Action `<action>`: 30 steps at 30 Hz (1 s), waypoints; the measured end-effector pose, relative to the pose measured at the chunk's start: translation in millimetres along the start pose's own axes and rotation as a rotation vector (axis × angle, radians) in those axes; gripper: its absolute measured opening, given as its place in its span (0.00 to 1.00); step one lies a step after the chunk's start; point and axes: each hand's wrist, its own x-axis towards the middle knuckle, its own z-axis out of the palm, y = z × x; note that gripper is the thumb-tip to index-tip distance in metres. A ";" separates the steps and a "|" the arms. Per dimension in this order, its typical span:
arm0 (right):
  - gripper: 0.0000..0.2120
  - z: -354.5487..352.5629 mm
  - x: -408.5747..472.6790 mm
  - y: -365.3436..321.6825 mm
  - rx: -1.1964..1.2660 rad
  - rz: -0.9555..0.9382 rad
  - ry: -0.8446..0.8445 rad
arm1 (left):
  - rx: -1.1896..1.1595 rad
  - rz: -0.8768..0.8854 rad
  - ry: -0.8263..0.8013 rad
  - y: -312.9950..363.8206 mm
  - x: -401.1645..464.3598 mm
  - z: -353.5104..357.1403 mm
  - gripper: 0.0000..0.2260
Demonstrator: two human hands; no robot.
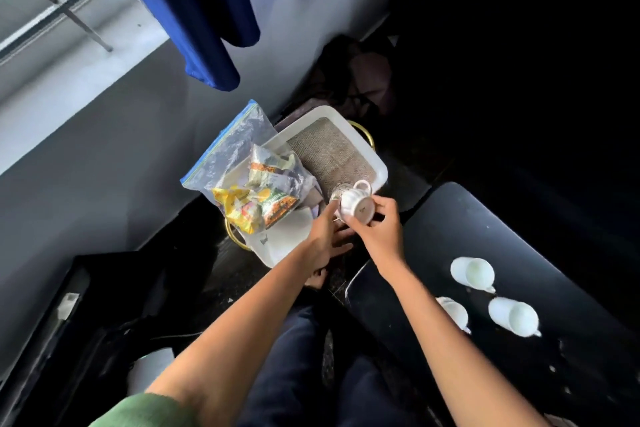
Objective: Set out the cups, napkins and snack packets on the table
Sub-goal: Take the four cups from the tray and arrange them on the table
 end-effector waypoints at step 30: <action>0.43 -187.9 -86.5 8.0 -0.482 -0.056 -0.321 | 1.196 0.760 -0.194 -63.4 -86.6 92.4 0.32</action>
